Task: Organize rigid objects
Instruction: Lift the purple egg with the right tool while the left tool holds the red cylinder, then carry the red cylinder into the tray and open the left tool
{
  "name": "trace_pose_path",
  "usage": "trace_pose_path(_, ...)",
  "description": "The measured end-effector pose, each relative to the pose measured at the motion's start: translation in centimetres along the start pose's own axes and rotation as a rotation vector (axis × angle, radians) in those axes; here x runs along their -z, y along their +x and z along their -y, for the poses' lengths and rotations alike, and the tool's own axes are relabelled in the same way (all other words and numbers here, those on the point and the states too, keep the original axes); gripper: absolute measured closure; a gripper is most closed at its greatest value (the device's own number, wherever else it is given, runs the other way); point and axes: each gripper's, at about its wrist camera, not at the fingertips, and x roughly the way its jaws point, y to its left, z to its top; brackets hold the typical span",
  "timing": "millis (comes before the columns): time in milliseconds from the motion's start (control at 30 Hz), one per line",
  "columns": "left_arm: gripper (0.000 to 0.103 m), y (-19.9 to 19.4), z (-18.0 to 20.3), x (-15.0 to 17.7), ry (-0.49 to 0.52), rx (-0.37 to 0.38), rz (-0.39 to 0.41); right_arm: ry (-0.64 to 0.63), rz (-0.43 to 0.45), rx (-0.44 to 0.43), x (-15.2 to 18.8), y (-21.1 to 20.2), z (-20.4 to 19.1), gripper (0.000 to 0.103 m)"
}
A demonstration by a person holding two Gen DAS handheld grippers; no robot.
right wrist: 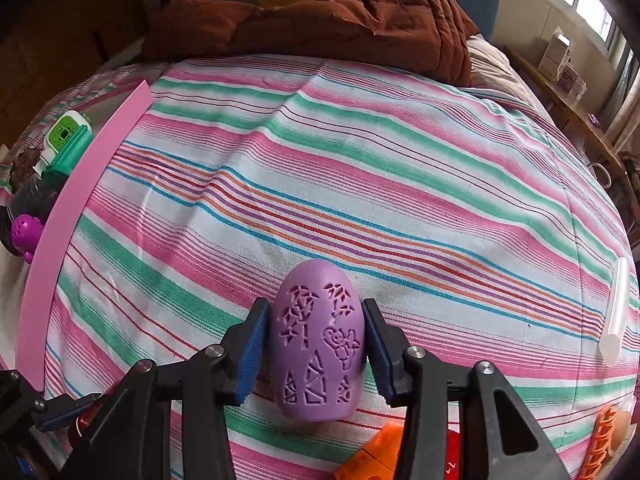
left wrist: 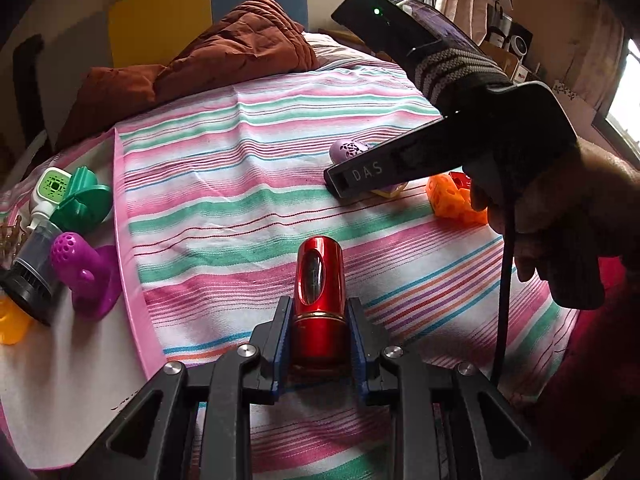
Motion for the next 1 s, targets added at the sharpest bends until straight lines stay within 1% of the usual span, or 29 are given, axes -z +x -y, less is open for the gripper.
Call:
trace_pose_path(200,0.077,-0.7,0.0,0.3,-0.007,-0.003,-0.001,-0.017,0.009,0.012,0.0,-0.1,0.0,0.057)
trace_pose_path(467,0.077,-2.5,0.3,0.2,-0.009,0.009,0.027,-0.037,0.020,0.026,0.4,-0.4,-0.3,0.058)
trace_pose_path(767,0.077,-5.4,0.3,-0.2,-0.018,0.021,0.079,-0.058,0.028,0.040,0.4,-0.5,-0.7,0.059)
trace_pose_path(1000,0.077,-8.4,-1.2,-0.5,-0.056,0.015,0.128,-0.064,0.035,0.048,0.7,-0.6,-0.9,0.060)
